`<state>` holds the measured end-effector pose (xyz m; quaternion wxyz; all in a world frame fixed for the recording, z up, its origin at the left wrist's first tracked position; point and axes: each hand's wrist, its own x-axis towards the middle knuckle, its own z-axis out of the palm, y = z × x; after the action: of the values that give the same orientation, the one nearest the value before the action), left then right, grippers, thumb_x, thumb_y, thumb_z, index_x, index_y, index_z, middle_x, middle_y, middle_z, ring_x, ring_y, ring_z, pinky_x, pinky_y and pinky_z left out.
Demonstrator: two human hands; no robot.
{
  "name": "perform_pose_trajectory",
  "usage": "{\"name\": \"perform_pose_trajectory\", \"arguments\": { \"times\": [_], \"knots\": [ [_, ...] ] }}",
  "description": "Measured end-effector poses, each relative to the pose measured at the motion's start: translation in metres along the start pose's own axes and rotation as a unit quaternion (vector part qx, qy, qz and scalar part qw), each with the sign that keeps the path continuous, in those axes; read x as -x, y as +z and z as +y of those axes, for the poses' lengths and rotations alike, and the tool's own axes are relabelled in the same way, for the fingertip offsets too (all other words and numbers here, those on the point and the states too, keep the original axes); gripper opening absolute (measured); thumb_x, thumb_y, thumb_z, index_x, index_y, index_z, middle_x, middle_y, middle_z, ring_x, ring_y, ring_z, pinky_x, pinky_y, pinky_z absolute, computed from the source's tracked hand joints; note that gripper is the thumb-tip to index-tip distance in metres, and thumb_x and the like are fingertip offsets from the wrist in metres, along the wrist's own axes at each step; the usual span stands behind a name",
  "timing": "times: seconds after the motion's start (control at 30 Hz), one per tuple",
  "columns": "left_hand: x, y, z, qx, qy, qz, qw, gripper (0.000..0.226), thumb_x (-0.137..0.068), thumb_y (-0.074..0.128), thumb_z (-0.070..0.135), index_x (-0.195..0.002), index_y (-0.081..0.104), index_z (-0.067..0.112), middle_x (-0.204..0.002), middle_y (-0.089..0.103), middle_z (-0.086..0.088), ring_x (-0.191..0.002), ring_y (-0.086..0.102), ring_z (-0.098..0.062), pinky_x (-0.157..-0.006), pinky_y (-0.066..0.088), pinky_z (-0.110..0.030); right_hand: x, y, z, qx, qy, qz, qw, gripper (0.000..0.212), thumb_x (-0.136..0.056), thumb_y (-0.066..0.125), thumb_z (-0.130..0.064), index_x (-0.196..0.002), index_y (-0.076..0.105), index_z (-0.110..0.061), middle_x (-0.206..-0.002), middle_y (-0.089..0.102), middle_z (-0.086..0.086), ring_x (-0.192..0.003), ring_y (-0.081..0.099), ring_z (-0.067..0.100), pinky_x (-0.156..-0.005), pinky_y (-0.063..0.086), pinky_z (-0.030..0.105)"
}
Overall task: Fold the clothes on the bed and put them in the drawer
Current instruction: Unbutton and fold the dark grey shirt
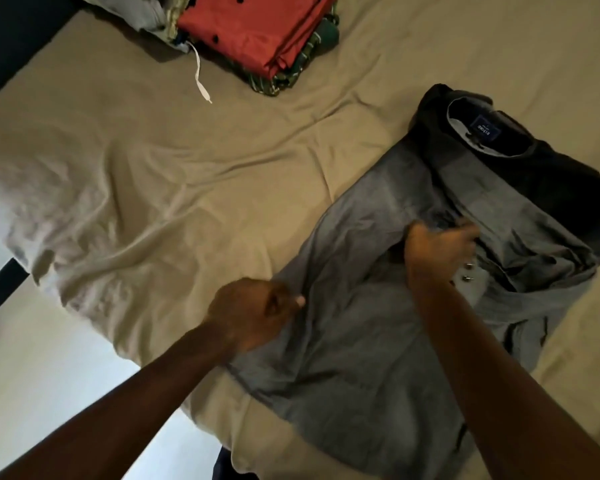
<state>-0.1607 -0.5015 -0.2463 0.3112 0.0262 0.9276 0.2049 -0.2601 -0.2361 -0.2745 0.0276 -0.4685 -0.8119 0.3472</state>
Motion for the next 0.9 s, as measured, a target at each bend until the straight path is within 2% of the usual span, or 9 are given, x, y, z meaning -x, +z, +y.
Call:
{"name": "perform_pose_trajectory", "arguments": {
  "times": [0.1, 0.23, 0.33, 0.43, 0.53, 0.63, 0.77, 0.83, 0.9],
  "knots": [
    [-0.032, 0.001, 0.010, -0.022, -0.013, 0.189, 0.982, 0.033, -0.097, 0.048, 0.060, -0.106, 0.060, 0.030, -0.106, 0.062, 0.001, -0.102, 0.061, -0.026, -0.081, 0.051, -0.038, -0.022, -0.009, -0.026, 0.089, -0.130, 0.061, 0.986, 0.068, -0.093, 0.059, -0.047, -0.148, 0.040, -0.011, -0.153, 0.038, 0.020, -0.145, 0.032, 0.037, -0.115, 0.025, 0.051],
    [-0.092, 0.001, 0.036, -0.016, -0.022, 0.217, 0.976, 0.052, -0.095, 0.033, 0.071, -0.115, 0.053, 0.027, -0.111, 0.063, -0.003, -0.101, 0.062, -0.029, -0.080, 0.050, -0.041, -0.079, 0.008, -0.074, 0.218, -0.275, 0.045, 0.935, 0.097, -0.088, 0.043, -0.078, -0.156, 0.028, -0.011, -0.159, 0.031, 0.018, -0.148, 0.027, 0.037, -0.117, 0.021, 0.054],
    [-0.131, -0.003, 0.060, -0.072, 0.013, 0.206, 0.976, 0.055, -0.094, 0.034, 0.074, -0.114, 0.053, 0.026, -0.109, 0.064, -0.002, -0.098, 0.063, -0.029, -0.077, 0.047, -0.039, -0.123, 0.020, -0.115, 0.304, -0.245, -0.009, 0.920, 0.097, -0.088, 0.048, -0.078, -0.152, 0.035, -0.006, -0.153, 0.042, 0.020, -0.142, 0.039, 0.040, -0.115, 0.026, 0.057],
    [-0.160, -0.015, 0.061, -0.080, 0.045, 0.122, 0.988, 0.035, -0.098, 0.052, 0.056, -0.107, 0.061, 0.023, -0.108, 0.069, -0.005, -0.102, 0.064, -0.031, -0.078, 0.045, -0.036, -0.163, 0.022, -0.140, 0.180, -0.172, -0.102, 0.963, 0.046, -0.102, 0.052, -0.048, -0.123, 0.063, -0.009, -0.115, 0.067, 0.010, -0.108, 0.062, 0.031, -0.095, 0.048, 0.037],
    [-0.178, -0.045, 0.042, 0.105, -0.002, 0.039, 0.994, 0.032, -0.094, 0.066, 0.045, -0.081, 0.066, 0.015, -0.080, 0.069, -0.003, -0.083, 0.065, -0.025, -0.067, 0.044, -0.032, -0.190, 0.016, -0.162, -0.115, -0.066, -0.124, 0.983, 0.030, -0.105, 0.053, -0.037, -0.080, 0.057, -0.020, -0.088, 0.061, -0.003, -0.087, 0.060, 0.017, -0.077, 0.050, 0.028],
    [-0.182, -0.059, 0.024, 0.200, -0.043, 0.050, 0.978, 0.034, -0.095, 0.068, 0.041, -0.069, 0.067, 0.019, -0.063, 0.063, 0.006, -0.069, 0.062, -0.015, -0.060, 0.040, -0.025, -0.227, 0.029, -0.176, -0.226, 0.018, -0.154, 0.962, 0.027, -0.098, 0.061, -0.040, -0.097, 0.071, -0.015, -0.099, 0.074, 0.004, -0.096, 0.071, 0.024, -0.079, 0.061, 0.036],
    [-0.172, -0.051, 0.023, 0.160, -0.061, 0.090, 0.981, 0.038, -0.091, 0.064, 0.061, -0.079, 0.063, 0.025, -0.074, 0.065, 0.009, -0.080, 0.065, -0.020, -0.069, 0.046, -0.031, -0.248, 0.049, -0.182, -0.206, 0.042, -0.252, 0.945, 0.059, -0.078, 0.074, -0.051, -0.124, 0.069, -0.015, -0.113, 0.075, 0.009, -0.105, 0.072, 0.031, -0.086, 0.061, 0.045],
    [-0.166, -0.047, 0.025, 0.122, -0.056, 0.060, 0.989, 0.042, -0.080, 0.072, 0.067, -0.088, 0.059, 0.028, -0.081, 0.063, 0.015, -0.082, 0.063, -0.015, -0.074, 0.050, -0.033, -0.243, 0.052, -0.186, -0.138, -0.004, -0.265, 0.954, 0.061, -0.078, 0.082, -0.040, -0.131, 0.063, -0.016, -0.119, 0.069, 0.004, -0.105, 0.069, 0.024, -0.087, 0.059, 0.038],
    [-0.163, -0.052, 0.018, 0.105, -0.049, 0.017, 0.993, 0.035, -0.080, 0.078, 0.056, -0.086, 0.059, 0.027, -0.081, 0.064, 0.013, -0.084, 0.065, -0.016, -0.071, 0.048, -0.030, -0.239, 0.056, -0.189, -0.055, -0.094, -0.193, 0.975, 0.055, -0.083, 0.077, -0.018, -0.135, 0.057, -0.021, -0.122, 0.063, 0.003, -0.102, 0.066, 0.018, -0.086, 0.058, 0.029]
  ]
}}
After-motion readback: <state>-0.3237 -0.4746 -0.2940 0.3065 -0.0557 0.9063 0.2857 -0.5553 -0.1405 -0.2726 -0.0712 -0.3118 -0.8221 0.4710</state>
